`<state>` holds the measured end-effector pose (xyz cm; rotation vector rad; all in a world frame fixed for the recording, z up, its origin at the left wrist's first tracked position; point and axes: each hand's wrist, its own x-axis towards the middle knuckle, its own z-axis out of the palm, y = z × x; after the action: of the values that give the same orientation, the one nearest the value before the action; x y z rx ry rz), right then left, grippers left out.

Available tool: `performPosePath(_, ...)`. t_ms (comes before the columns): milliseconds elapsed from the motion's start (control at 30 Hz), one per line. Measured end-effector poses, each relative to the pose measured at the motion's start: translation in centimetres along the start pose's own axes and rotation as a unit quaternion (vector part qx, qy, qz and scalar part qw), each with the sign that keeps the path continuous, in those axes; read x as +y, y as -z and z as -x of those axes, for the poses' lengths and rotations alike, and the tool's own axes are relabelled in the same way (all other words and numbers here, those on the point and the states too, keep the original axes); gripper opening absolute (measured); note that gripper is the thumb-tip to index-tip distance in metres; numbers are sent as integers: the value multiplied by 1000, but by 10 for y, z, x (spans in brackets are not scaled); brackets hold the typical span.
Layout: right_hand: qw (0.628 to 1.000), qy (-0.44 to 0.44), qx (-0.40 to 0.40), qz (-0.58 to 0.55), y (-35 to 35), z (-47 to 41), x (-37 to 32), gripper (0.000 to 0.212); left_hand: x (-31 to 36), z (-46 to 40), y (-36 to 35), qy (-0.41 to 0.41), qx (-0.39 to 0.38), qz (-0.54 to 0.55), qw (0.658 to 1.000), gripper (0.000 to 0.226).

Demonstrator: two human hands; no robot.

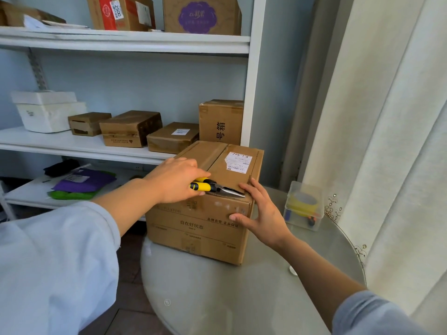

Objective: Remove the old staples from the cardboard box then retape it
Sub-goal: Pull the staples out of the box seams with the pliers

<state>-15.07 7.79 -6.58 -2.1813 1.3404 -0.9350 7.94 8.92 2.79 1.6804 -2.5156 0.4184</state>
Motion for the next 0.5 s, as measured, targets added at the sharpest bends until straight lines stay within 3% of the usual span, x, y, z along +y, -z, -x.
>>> performPosePath(167,1000,-2,-2,4,1,0,-2,89,-1,1,-6,-14,-13,49,999,57)
performPosePath(500,1000,2,2,8,0,0,0,90,-5,-11,4,-41,-31,22,998,57)
